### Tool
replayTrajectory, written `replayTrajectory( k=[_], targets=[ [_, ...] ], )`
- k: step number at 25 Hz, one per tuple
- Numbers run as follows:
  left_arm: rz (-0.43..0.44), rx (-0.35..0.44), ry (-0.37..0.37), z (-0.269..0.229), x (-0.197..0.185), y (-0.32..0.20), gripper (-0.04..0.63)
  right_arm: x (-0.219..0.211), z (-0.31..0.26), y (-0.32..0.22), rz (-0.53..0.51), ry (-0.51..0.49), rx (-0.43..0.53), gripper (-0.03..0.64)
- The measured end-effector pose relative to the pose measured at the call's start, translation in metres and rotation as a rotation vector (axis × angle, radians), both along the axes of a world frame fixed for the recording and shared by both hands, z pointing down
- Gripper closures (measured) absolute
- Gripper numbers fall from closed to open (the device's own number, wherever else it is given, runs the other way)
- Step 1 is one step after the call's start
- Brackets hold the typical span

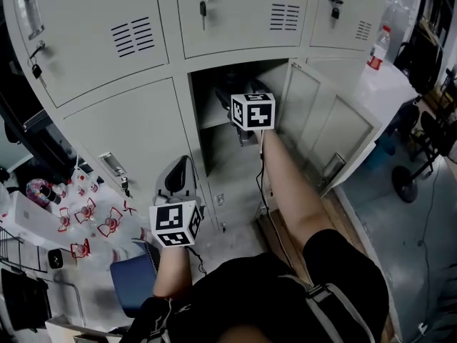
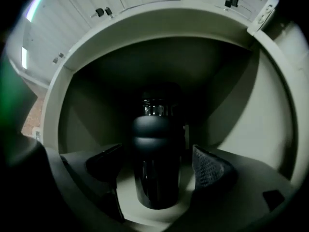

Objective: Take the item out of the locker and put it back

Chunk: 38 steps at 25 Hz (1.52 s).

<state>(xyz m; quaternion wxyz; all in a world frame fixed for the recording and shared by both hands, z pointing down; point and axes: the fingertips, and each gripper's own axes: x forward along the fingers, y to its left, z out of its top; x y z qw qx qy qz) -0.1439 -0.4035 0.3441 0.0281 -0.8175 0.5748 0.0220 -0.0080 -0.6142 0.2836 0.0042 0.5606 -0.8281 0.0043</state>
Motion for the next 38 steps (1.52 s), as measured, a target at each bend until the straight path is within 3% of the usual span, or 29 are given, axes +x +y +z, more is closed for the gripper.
replayTrajectory(
  k=[7,12,24,38],
  targets=[
    [-0.039,-0.006,-0.013,0.003,-0.011,0.002,0.583,-0.003,0.017,-0.030,-0.015,0.008,-0.106,0.170],
    [-0.055,-0.011,-0.012,0.005,-0.017,0.006,0.583,-0.011,0.015,-0.030,-0.043,-0.008,-0.073,0.218],
    [-0.019,-0.029,-0.023,0.011,-0.003,0.011,0.583,0.004,0.011,0.024,-0.110,-0.259,-0.190,0.219],
    [0.043,-0.042,-0.012,0.020,0.015,0.027,0.583,0.002,0.052,0.112,-0.074,-0.074,-0.107,0.219]
  ],
)
